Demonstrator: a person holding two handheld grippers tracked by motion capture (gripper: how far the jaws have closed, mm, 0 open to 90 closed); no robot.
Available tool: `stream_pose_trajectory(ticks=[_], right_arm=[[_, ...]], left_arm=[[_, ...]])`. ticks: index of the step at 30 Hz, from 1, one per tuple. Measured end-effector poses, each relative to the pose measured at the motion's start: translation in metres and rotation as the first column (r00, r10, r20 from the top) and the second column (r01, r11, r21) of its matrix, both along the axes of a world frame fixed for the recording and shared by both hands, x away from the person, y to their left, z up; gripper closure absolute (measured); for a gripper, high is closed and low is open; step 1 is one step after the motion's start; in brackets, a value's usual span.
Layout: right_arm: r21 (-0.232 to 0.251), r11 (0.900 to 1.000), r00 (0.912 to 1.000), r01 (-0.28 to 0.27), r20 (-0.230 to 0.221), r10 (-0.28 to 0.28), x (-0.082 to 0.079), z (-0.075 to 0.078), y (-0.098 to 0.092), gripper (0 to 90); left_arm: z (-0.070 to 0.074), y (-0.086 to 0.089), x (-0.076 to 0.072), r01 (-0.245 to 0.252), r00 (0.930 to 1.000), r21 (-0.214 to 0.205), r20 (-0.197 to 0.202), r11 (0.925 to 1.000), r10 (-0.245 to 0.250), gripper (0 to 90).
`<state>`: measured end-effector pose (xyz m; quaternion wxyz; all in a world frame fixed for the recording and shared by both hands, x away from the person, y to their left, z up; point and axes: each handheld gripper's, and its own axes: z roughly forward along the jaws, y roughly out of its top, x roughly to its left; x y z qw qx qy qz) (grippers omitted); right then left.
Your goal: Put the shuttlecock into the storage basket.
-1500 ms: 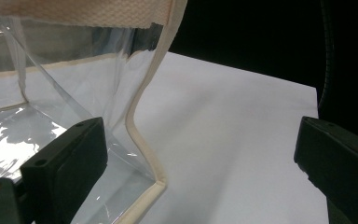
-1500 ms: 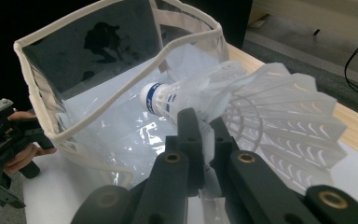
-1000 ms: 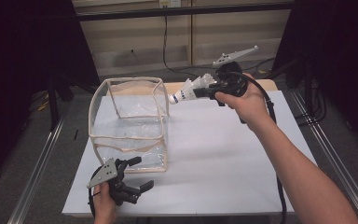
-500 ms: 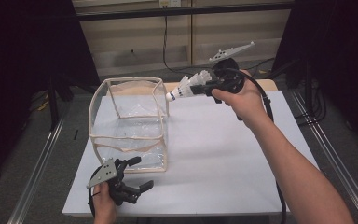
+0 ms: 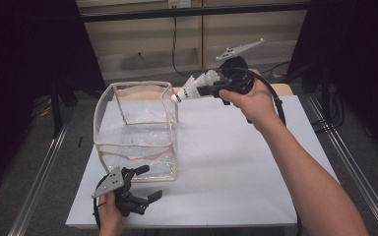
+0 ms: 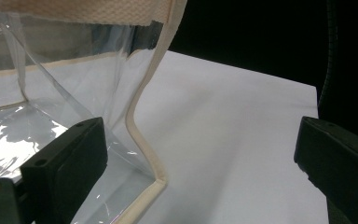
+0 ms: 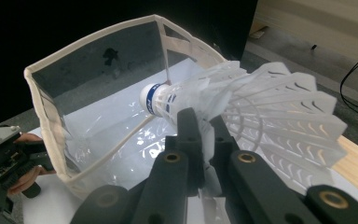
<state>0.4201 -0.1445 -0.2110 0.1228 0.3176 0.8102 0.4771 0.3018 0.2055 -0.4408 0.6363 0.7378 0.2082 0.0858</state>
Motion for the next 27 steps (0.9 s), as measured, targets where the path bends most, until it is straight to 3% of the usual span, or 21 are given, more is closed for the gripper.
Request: stream_pose_trajectory(ticks=[27], right_arm=[[-0.015, 0.9993, 0.9994, -0.034, 0.008, 0.034, -0.001, 0.010, 0.018, 87.6]], left_arm=[[0.001, 0.001, 0.000, -0.004, 1.0000, -0.001, 0.001, 1.0000, 0.004, 2.8]])
